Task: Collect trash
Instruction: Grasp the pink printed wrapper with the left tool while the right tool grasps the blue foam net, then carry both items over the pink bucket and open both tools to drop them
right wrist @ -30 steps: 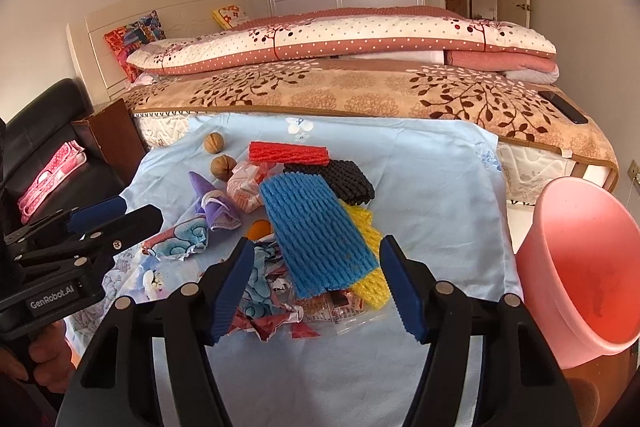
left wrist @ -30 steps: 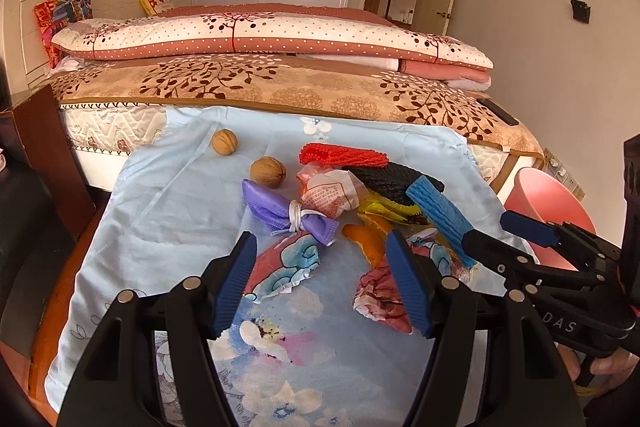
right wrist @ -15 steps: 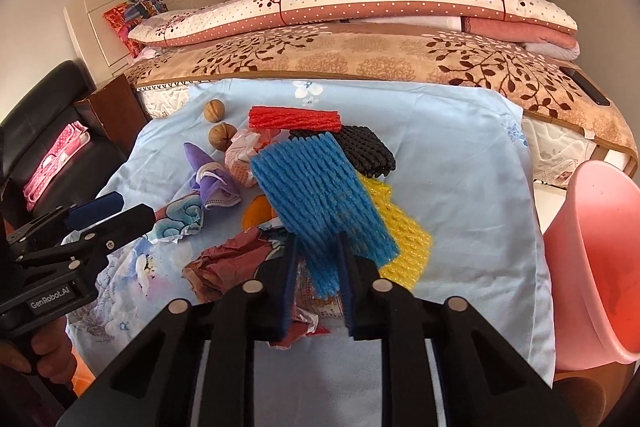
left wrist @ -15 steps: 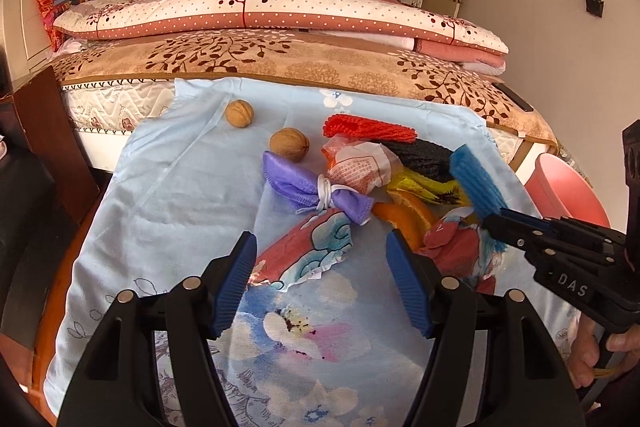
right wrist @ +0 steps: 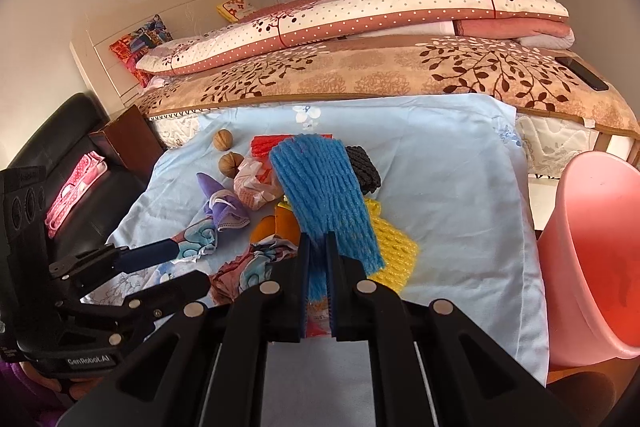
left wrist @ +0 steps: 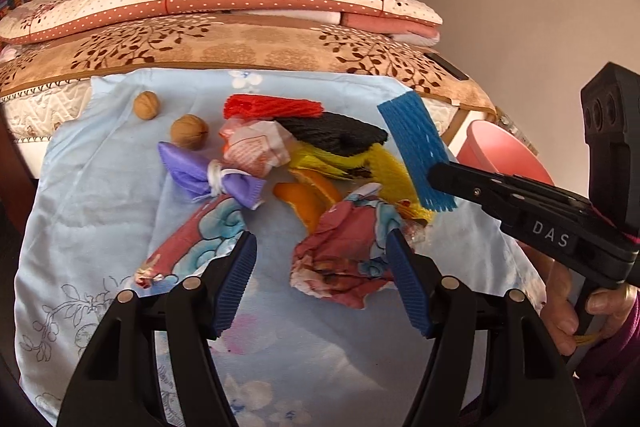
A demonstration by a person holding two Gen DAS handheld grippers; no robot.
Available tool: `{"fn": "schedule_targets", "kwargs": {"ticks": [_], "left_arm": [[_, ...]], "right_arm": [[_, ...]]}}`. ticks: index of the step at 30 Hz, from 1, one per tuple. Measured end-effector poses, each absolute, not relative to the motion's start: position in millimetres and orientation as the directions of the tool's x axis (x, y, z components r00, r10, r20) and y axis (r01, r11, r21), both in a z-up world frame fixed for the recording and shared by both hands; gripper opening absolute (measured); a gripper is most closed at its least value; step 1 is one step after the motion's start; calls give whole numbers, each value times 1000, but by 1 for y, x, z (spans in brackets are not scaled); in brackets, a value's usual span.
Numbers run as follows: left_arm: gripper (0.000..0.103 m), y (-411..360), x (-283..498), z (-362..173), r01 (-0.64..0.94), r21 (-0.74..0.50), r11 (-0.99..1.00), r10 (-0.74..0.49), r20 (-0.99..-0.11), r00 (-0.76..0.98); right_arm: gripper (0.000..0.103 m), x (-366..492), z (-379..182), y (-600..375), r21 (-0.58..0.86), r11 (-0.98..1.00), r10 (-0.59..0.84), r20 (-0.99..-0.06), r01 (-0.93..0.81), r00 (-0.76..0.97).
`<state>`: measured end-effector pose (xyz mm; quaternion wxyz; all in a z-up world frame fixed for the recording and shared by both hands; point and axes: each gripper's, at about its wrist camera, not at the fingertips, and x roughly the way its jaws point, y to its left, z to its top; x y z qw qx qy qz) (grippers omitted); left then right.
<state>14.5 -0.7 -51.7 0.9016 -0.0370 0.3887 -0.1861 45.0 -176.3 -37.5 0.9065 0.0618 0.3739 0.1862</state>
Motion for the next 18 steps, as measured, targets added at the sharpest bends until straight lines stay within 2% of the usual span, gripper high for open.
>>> {"fn": "schedule_targets", "kwargs": {"ticks": [10,13,18], "left_arm": [[67,-40,23,-56,390,-133,911,-365,-702,612],[47,-45,27,-63,389,-102,916,-337,-722,604],[30,-44,28,-67,364,-83,928,-305,-732,609]], "right_arm": [[7,38,-27,-195,247,929,371,-625,-277,686],[7,36,-28,-203,254,930,368,-626,-267,688],[7,33,-29,-214,266,929,369,-622,-257,691]]}}
